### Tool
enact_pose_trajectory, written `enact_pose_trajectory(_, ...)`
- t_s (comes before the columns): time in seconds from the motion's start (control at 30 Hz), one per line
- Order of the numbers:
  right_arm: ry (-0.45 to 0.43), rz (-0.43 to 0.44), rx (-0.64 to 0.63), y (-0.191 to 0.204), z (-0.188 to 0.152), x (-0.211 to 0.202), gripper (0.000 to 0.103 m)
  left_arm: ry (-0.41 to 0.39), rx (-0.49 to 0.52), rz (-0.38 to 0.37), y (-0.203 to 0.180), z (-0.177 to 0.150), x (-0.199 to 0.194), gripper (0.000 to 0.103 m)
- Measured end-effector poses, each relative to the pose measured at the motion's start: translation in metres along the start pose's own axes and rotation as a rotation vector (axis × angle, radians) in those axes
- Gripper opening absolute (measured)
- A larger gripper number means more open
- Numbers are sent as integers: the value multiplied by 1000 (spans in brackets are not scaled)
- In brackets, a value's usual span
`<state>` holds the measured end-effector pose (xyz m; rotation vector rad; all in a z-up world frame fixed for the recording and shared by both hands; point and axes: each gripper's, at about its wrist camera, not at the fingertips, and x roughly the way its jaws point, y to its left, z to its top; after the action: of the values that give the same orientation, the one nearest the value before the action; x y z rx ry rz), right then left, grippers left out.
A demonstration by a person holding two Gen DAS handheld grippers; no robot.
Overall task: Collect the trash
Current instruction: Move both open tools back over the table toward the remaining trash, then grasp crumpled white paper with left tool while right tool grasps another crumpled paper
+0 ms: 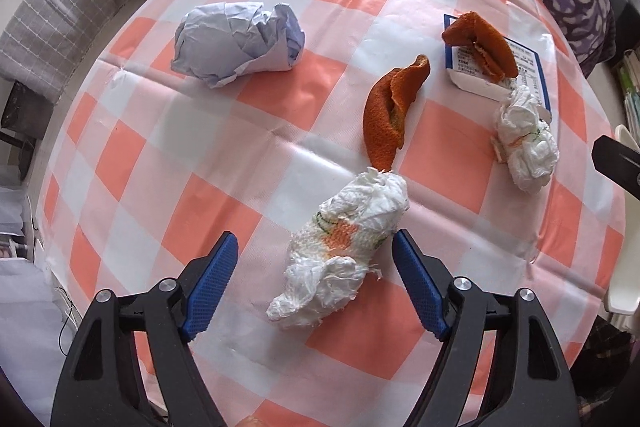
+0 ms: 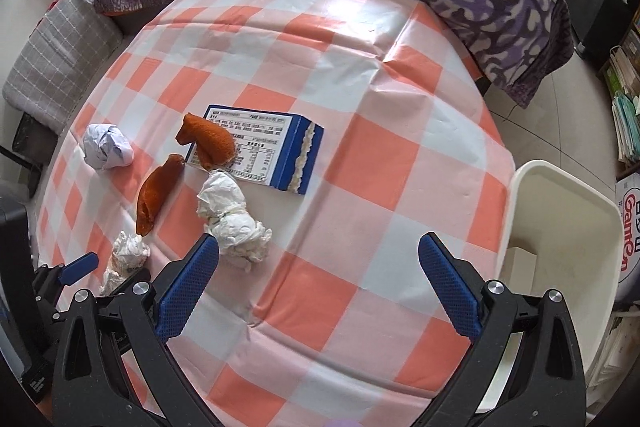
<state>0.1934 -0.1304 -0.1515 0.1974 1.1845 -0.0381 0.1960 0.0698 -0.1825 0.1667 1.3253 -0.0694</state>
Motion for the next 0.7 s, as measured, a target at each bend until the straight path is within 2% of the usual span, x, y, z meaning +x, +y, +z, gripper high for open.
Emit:
enact_pose_trajectory(0.1,15,25,-15,12,1,10,96,15,-12,-31,8,-4,2,56)
enact_pose_trajectory(0.13,18,34,-24,16,1,12,96,15,-15,-38,10,-6,1,45)
enact_pose_trajectory(0.17,19,39,-34,21,1,15,96,13,-22,-39,13,-7,0,41)
enact_pose_trajectory(0.23,13,45,-54,30,0,19,96,-8,-43,-24,21,-9,-4,40)
enact_pose_trajectory(0.4,1,41,-87,48,0,26,94,-80,-144,-41,53,-12,-22,40)
enact_pose_trajectory(0.47,-2,38,-89,52,0,29,81,-116,-191,-55,64,-12,-33,40)
enact_pose_trajectory(0.6,2,32,-63,55,1,37,69,-180,-264,-82,80,-12,-54,40)
enact_pose_trajectory(0.63,8,35,-53,55,2,39,61,-193,-276,-86,82,-10,-58,40)
enact_pose_trajectory(0.67,13,42,-46,55,2,41,48,-208,-286,-86,85,-11,-63,40)
enact_pose_trajectory(0.7,16,42,-44,55,2,42,40,-222,-295,-86,87,-11,-66,40)
